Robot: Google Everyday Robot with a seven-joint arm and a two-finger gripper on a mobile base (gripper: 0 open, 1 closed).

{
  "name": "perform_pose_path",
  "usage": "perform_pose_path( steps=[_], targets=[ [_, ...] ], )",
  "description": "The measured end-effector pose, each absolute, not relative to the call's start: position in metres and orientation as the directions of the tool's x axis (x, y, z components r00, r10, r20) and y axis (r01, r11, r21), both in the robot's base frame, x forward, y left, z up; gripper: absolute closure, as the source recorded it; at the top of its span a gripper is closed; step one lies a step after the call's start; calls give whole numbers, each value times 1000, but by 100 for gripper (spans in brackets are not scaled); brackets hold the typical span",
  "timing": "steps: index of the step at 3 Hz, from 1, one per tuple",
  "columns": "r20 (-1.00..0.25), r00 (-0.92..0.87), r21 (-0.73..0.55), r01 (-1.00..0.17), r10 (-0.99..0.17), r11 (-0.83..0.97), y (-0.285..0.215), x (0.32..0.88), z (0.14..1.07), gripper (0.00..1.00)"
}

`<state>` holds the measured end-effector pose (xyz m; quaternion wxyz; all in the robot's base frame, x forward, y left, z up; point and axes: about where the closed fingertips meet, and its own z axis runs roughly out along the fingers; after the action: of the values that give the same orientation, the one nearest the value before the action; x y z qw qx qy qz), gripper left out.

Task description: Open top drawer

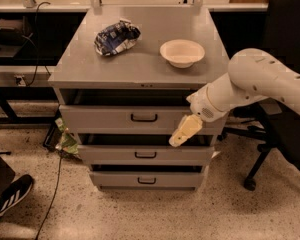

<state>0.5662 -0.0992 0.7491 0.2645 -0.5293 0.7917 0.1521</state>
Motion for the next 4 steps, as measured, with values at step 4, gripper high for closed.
perform_pose_path(
  steps=[4],
  targets=[
    [-696, -321, 34, -908, -642, 417, -78, 628, 689, 16]
  ],
)
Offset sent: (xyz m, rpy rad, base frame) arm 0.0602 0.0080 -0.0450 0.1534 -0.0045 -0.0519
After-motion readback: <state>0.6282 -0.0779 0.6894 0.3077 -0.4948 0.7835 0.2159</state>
